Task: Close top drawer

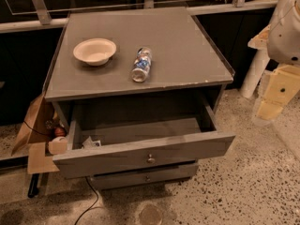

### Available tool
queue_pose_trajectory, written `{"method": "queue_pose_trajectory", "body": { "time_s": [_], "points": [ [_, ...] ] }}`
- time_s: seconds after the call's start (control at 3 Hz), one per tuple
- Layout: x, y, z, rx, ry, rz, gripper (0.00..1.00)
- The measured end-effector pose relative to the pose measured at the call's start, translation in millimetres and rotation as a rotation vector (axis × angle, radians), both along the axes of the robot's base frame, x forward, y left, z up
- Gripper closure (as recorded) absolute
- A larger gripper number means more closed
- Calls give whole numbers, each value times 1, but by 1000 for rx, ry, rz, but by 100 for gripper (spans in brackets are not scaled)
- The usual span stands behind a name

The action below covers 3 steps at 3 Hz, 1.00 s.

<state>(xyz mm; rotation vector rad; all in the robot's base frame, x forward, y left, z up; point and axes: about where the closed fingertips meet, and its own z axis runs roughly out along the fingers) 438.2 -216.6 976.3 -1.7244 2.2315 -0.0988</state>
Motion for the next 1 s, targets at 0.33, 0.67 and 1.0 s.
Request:
{"method": "queue_pose_trajectory", "body": {
  "time_s": [0.33, 0.67, 1.0],
  "points": [
    [0, 0, 0, 0, 0, 0, 0],
    [0, 0, 0, 0, 0, 0, 19],
    [0, 0, 0, 0, 0, 0, 42]
  ]
}}
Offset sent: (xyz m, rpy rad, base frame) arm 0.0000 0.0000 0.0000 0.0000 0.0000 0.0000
